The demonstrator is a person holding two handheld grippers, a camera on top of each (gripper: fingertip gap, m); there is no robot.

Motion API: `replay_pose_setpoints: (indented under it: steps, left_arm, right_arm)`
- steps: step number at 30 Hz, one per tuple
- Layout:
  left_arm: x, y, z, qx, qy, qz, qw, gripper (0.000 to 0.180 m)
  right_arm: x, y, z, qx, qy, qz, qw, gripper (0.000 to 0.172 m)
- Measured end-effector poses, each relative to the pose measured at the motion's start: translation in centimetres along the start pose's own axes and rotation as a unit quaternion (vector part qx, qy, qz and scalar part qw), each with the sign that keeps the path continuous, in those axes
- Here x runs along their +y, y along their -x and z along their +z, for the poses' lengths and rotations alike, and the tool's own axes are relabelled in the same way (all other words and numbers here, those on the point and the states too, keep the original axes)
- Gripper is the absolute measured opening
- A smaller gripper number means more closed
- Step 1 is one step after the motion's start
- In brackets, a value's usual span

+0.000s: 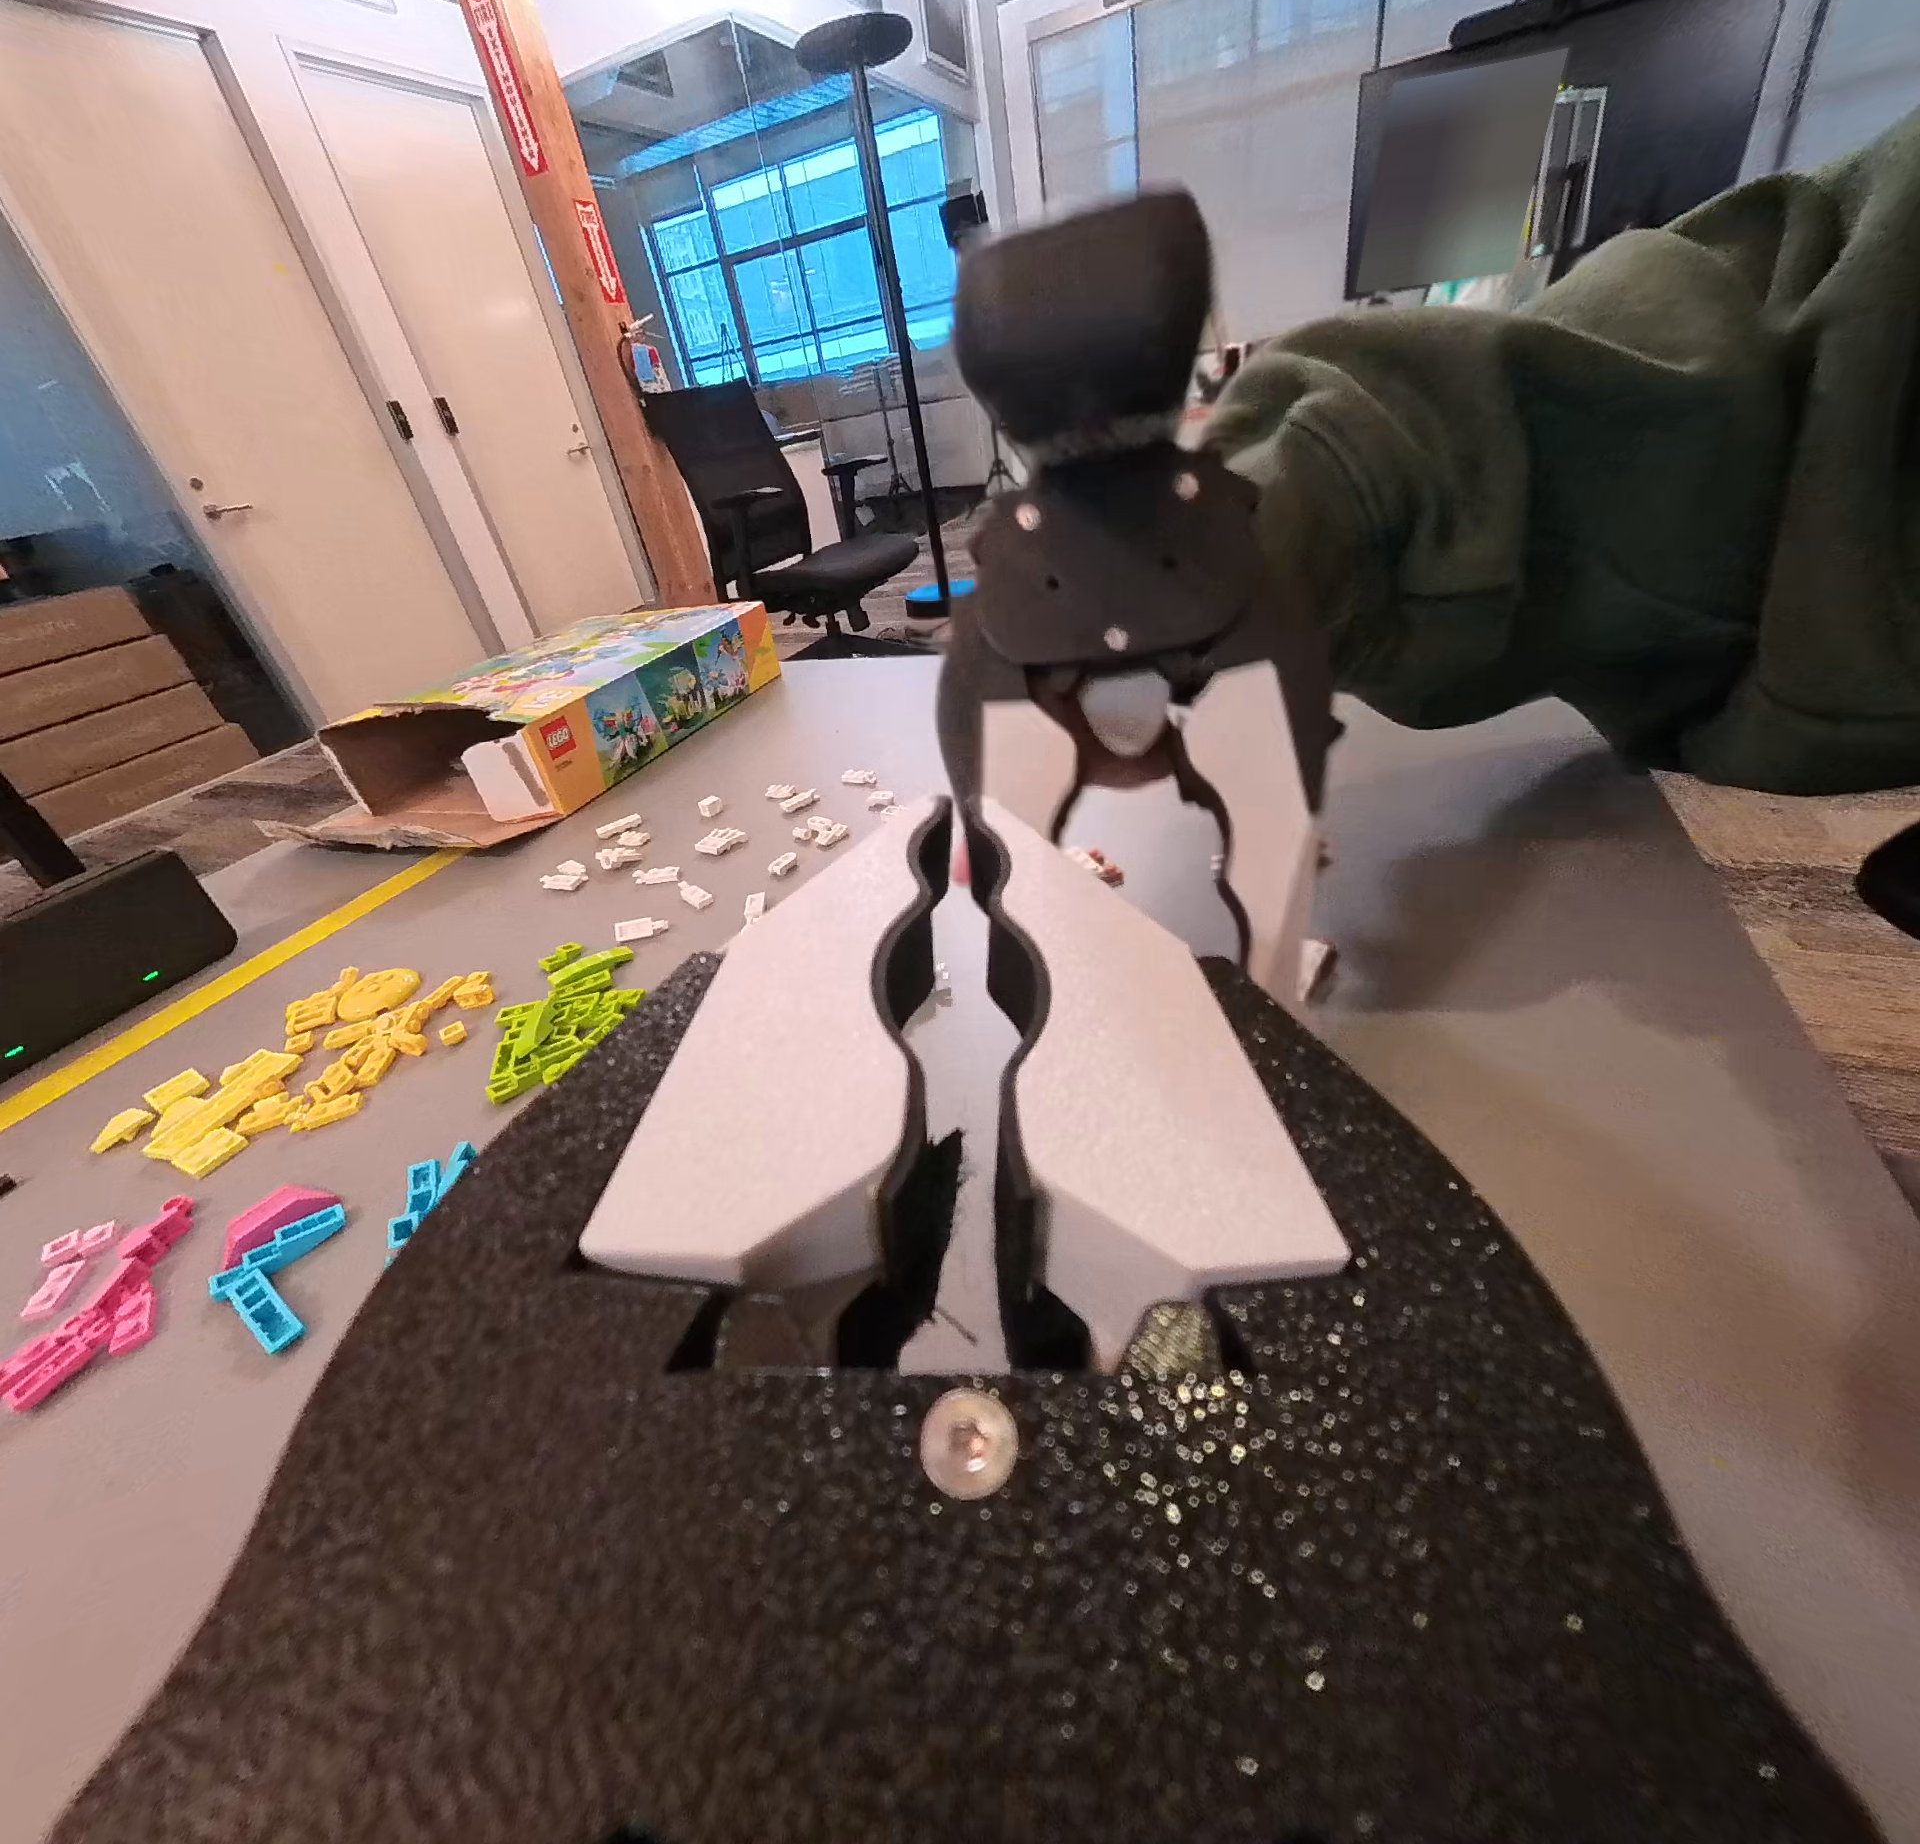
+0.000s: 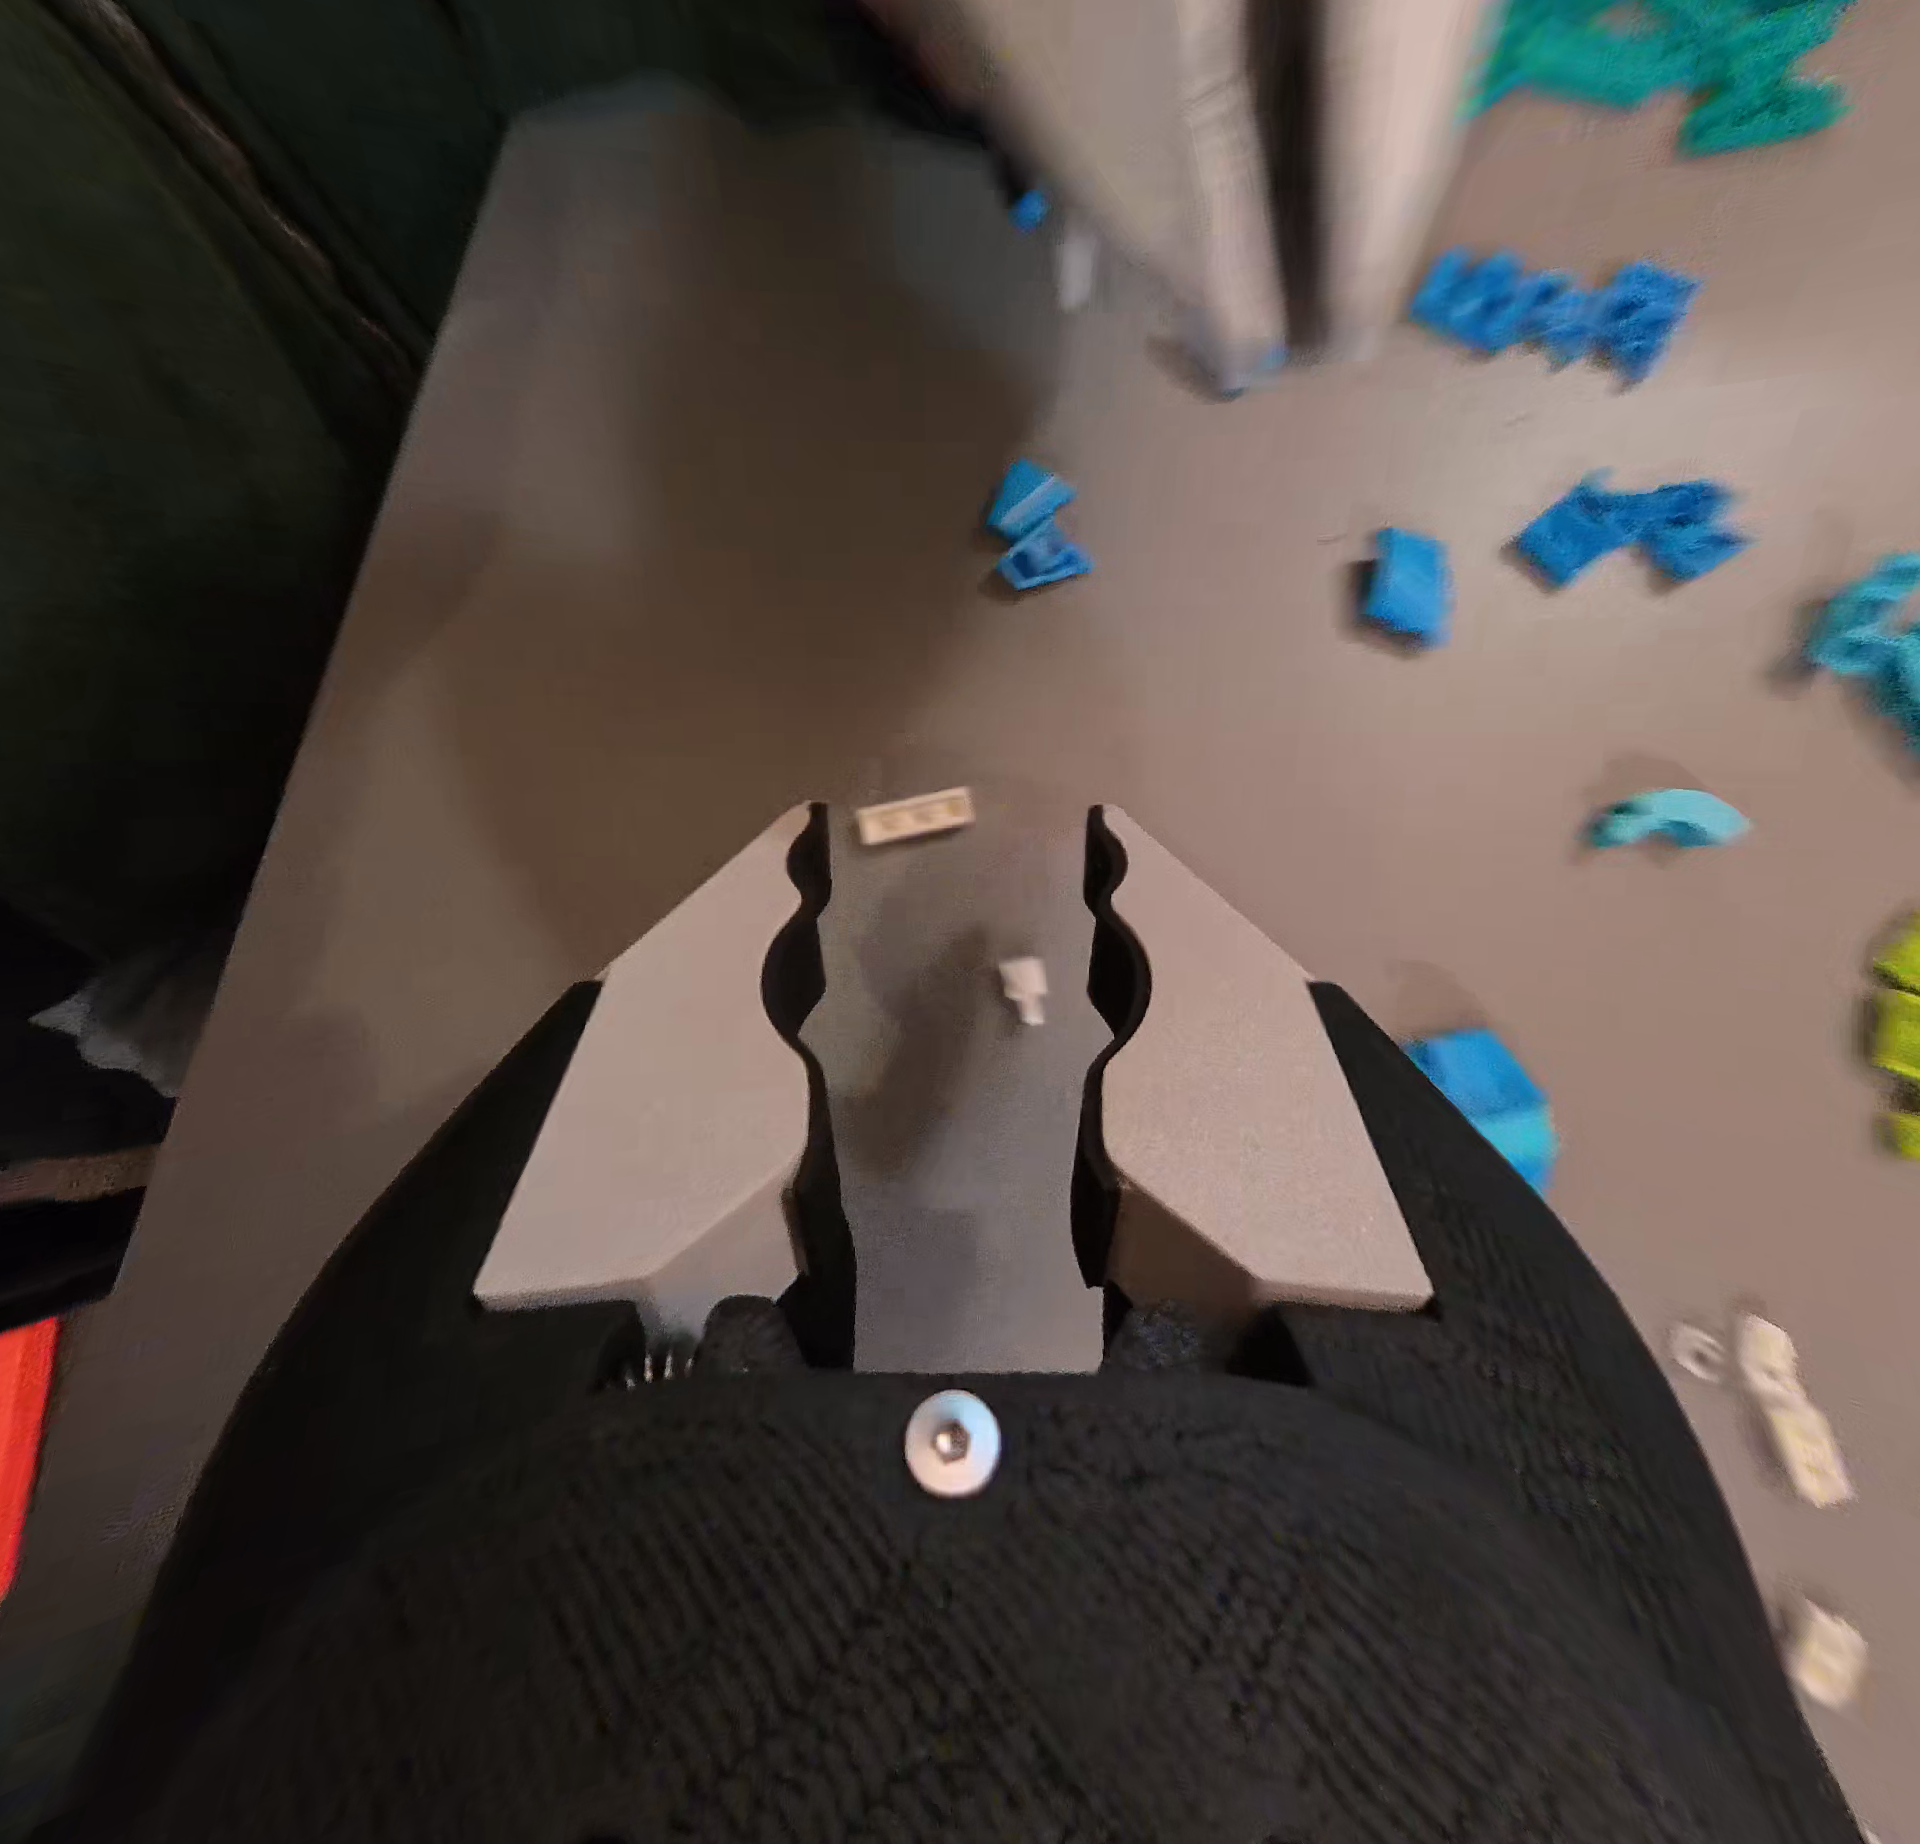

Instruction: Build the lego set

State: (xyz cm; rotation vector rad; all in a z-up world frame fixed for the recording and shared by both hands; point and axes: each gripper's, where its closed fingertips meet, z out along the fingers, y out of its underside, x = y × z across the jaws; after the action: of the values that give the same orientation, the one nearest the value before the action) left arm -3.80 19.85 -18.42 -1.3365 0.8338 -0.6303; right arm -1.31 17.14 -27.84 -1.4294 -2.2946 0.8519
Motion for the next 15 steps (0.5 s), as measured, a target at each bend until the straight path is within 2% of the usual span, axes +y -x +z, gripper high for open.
replay_pose_setpoints:
  steps: [1, 2, 4, 6, 8, 9, 11, 15]
  left_arm:
    - [0.0, 0.0, 0.0, 0.000, 0.000, -0.001, 1.000, 0.000]
    - [0.0, 0.0, 0.0, 0.001, -0.001, -0.002, 1.000, 0.000]
    - [0.0, 0.0, 0.0, 0.000, 0.001, -0.001, 1.000, 0.000]
    - [0.0, 0.0, 0.0, 0.000, 0.001, 0.000, 1.000, 0.000]
    - [0.0, 0.1, 0.0, -0.002, 0.000, 0.003, 1.000, 0.000]
    - [0.0, 0.2, 0.0, -0.004, 0.001, 0.005, 1.000, 0.000]
    - [0.1, 0.3, -0.1, -0.006, 0.003, 0.006, 1.000, 0.000]
    - [0.2, 0.3, 0.0, -0.004, 0.007, 0.004, 1.000, 0.000]
  right_arm:
    - [-0.4, -1.1, -1.3, 0.011, -0.022, 0.009, 1.000, 0.047]
    - [-0.4, -3.2, -3.0, 0.038, -0.042, 0.030, 0.998, 0.041]
    - [1.6, -10.4, -7.3, 0.154, -0.062, 0.107, 0.980, 0.033]
    - [5.5, -17.8, -12.0, 0.272, -0.073, 0.208, 0.937, 0.028]
    - [9.4, -23.1, -15.4, 0.347, -0.095, 0.289, 0.887, 0.024]
    - [11.0, -24.8, -16.2, 0.362, -0.111, 0.320, 0.868, 0.024]
    - [13.3, -26.8, -16.2, 0.360, -0.123, 0.358, 0.852, 0.023]
    - [17.1, -28.4, -14.6, 0.357, -0.069, 0.370, 0.855, 0.023]
